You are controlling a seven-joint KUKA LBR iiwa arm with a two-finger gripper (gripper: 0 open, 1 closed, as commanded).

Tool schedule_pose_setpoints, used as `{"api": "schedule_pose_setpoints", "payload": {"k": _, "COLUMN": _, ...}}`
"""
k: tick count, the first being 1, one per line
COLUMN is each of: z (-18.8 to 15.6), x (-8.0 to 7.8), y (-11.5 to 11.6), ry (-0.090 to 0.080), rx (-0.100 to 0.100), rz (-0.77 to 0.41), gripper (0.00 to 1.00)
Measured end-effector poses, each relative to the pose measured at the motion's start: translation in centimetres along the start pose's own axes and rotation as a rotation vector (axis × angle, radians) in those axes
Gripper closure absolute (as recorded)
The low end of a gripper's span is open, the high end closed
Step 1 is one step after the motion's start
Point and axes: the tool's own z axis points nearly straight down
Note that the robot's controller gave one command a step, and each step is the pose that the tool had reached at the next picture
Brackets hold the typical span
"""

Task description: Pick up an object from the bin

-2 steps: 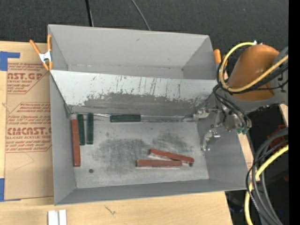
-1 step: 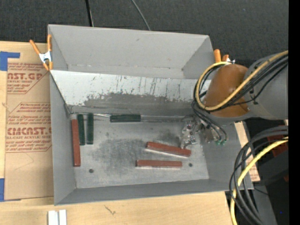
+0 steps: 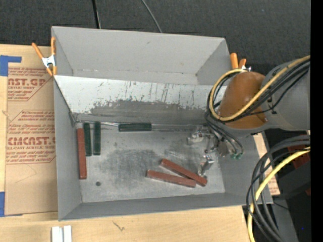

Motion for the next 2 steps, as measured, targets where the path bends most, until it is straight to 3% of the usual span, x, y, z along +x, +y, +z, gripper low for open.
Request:
{"api": "schedule_pose_setpoints", "payload": {"k": 1, "z": 0.0, "x": 0.0, "y": 0.0, "ry": 0.0, "rx": 0.0, "rz": 0.0, "gripper": 0.0}}
{"api": "schedule_pose_setpoints", "payload": {"k": 2, "z": -0.3, "x": 4.7, "y": 7.0, "ry": -0.002, "rx": 0.001, "rz": -0.156, "gripper": 1.0}}
